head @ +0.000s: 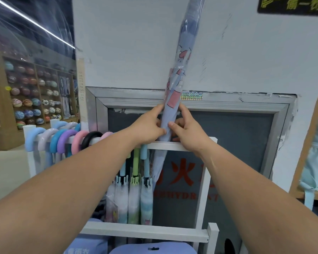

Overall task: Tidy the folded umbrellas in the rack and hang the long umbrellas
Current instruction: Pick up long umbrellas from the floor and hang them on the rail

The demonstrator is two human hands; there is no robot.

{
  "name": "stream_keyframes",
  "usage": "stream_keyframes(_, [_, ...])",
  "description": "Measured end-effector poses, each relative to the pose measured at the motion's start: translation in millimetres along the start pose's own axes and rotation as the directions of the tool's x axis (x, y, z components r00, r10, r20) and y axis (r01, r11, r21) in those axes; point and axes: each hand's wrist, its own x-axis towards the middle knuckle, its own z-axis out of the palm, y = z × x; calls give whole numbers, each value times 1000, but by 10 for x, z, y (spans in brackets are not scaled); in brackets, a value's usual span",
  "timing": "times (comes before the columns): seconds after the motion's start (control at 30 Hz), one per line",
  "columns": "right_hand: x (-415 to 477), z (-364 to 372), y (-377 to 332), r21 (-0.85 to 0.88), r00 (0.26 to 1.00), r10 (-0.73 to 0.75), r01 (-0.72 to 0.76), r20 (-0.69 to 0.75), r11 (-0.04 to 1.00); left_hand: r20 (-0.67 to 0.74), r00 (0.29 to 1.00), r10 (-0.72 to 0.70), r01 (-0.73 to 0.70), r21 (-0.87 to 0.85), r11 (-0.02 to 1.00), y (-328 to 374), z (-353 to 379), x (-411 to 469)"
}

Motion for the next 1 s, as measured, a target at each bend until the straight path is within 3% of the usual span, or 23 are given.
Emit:
stream_keyframes(0.1, [-17,4,4,-25,999,-26,26,23,999,-49,999,19,-26,-139,990,13,-7,11])
stream_keyframes(0.2, [-47,-20,-11,-106,997,-56,61,47,993,-207,978,39,-100,-293,951,86,-53,25])
stream_keyframes(0.3, [-44,-16,-7,-227,995,-59,76,81,971,-298,952,71,-175,-341,924,195,-164,84])
stream_keyframes(0.47, [-1,-27,45,-268,992,-11,46,127,962,-270,958,94,-190,-355,915,266,-204,88])
stream_keyframes(0.73, [-31,-53,44,90,1000,18,-17,-10,996,-173,983,59,-111,-303,946,7,-47,2])
stream_keyframes(1.0, [-39,13,39,-24,999,-33,33,-3,999,-82,994,68,-80,-150,985,-20,-47,-51])
